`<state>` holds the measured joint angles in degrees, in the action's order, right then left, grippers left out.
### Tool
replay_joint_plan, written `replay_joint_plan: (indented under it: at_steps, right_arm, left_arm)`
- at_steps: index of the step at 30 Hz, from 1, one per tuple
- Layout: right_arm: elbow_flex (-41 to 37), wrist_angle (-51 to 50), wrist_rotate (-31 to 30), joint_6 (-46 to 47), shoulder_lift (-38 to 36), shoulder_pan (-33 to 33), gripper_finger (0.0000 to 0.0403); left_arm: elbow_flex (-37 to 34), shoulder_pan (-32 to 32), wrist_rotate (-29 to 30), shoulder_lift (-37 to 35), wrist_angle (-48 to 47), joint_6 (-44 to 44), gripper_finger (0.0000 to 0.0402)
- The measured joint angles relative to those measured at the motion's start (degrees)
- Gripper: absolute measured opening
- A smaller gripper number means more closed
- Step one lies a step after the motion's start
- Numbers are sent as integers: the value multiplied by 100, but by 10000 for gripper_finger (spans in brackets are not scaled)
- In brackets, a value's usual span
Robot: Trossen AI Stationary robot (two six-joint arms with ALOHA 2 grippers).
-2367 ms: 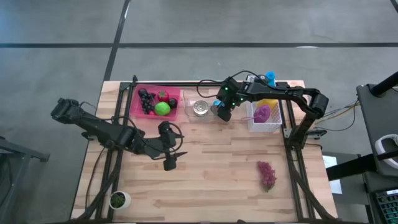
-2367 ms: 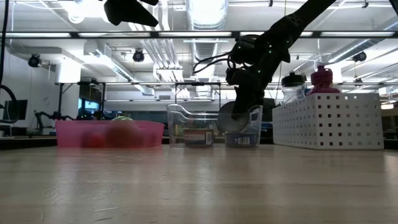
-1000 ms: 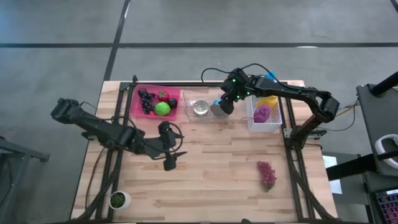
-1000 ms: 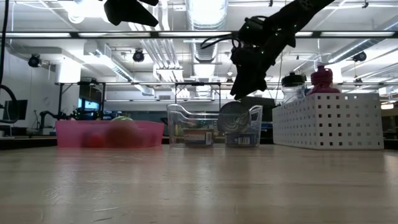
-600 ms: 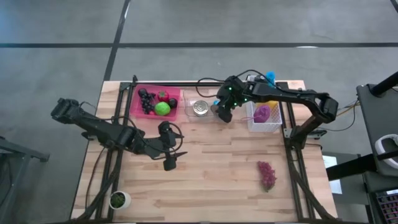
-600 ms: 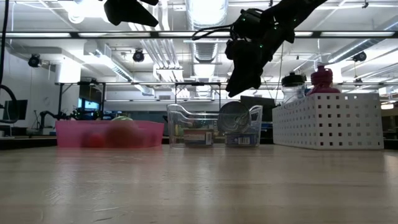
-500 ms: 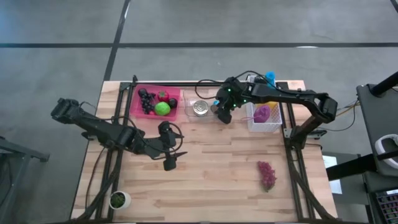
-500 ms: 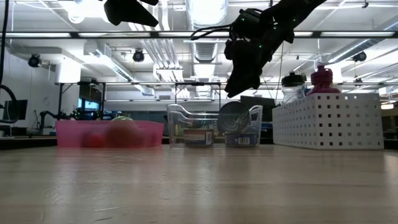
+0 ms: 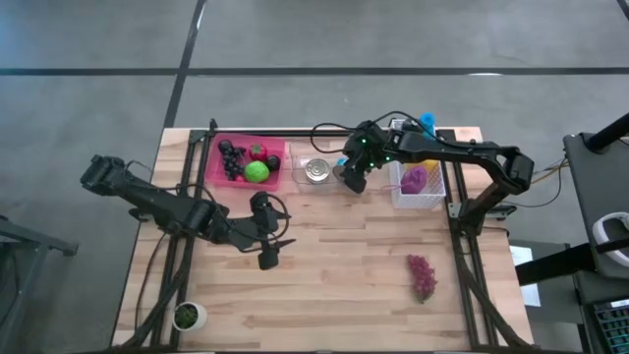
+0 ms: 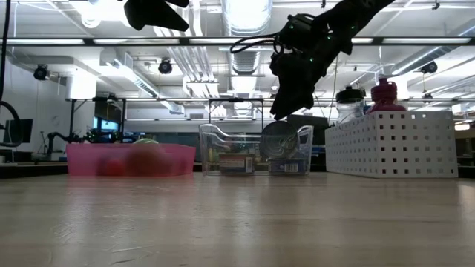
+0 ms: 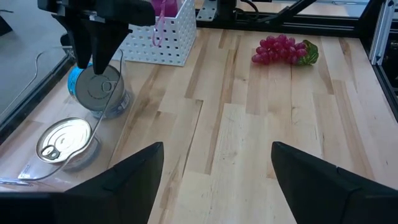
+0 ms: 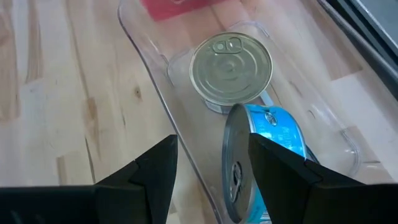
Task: Pick & Place Food Item
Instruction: Put the blue tuna can into the transparent bin, then put the grapes into the pink bin
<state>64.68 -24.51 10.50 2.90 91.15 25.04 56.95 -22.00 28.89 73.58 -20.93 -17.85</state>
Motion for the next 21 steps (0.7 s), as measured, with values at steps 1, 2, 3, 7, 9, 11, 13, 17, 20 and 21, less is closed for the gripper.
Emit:
replay_joint_plan:
  at_steps: [1, 2, 3, 7, 9, 11, 13, 17, 20, 21]
  right_arm:
    - [-18, 11, -4, -2, 0, 0, 194]
    - [-33, 35, -8, -4, 0, 11, 194]
    - [-56, 49, -10, -7, -2, 11, 194]
    - [-127, 140, -14, -125, -7, 42, 194]
    - [-131, 171, -18, -110, -7, 72, 194]
    - [-133, 184, -88, -87, -7, 89, 194]
    - [-133, 185, -301, -98, -7, 94, 194]
    - [-154, 103, -414, -93, 4, 107, 194]
    - [-159, 122, -465, -89, 19, 109, 194]
    - [-159, 138, -464, -90, 10, 109, 194]
  left_arm:
    - [1, 0, 1, 0, 0, 0, 298]
    - [2, -2, 0, 0, 0, 0, 297]
    - [2, -2, 2, 0, -2, 0, 296]
    - [1, 0, 1, 0, 0, -2, 295]
    - [1, 0, 2, 0, 0, -4, 297]
    - [1, 0, 2, 0, 0, -4, 299]
    - [1, -1, 0, 0, -1, -4, 302]
    - [1, -2, 2, 0, 0, -4, 308]
    - [0, -1, 2, 0, -2, -4, 312]
    - [1, -1, 1, 0, 0, -4, 313]
